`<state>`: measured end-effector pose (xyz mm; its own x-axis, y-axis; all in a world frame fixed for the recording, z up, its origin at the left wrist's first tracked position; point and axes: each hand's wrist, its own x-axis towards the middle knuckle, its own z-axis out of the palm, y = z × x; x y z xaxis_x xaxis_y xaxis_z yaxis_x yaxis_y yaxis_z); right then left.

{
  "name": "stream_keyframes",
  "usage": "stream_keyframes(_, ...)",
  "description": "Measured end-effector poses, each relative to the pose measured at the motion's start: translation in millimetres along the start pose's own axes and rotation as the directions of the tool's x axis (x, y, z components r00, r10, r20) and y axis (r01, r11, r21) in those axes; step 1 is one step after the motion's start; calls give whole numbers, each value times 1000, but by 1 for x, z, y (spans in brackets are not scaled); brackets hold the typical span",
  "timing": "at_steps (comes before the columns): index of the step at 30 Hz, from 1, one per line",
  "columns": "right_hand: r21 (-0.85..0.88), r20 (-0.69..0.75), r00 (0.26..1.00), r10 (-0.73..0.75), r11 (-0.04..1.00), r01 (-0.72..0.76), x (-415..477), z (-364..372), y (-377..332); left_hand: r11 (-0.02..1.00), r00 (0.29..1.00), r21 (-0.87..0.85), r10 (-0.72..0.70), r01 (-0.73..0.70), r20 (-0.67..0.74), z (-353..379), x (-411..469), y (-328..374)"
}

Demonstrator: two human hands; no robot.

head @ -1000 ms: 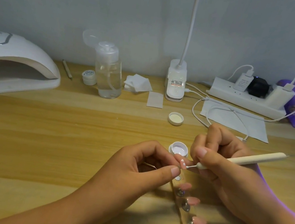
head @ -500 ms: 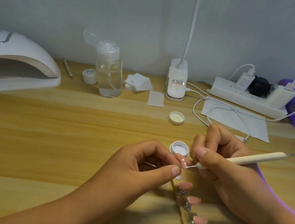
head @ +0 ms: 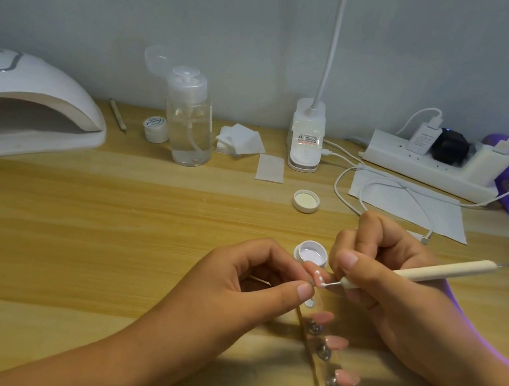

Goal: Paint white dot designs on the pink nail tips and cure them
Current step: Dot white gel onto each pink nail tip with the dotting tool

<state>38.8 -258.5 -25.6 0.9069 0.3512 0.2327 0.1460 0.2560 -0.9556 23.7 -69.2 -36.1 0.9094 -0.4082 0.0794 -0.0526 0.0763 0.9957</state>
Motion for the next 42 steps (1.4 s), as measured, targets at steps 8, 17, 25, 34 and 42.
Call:
stream_keyframes(8, -8, 4, 1000, 2, 1000, -2, 0, -2, 1, 1000, 1000, 6, -6, 6, 2, -1, 0, -1)
stream_keyframes(17, 56, -27, 998, 54, 997, -52, 1, -3, 0, 1000, 1000, 1, -6, 6, -10, 0, -1, -1)
stream_keyframes(25, 99, -163, 986, 42, 995, -26, 10, -15, 0, 997, 998, 75, 16, -12, -56, -1, -1, 2)
stream_keyframes(34, -222, -237, 969, -73, 975, 19, 20, -37, 2, 962, 993, 273, 50, -19, -108, -3, 5, 6)
stream_keyframes(42, -324, -252, 953, -169, 943, 82, 22, -29, 6, 894, 998, 447, 42, -19, -42, 0, 12, 9)
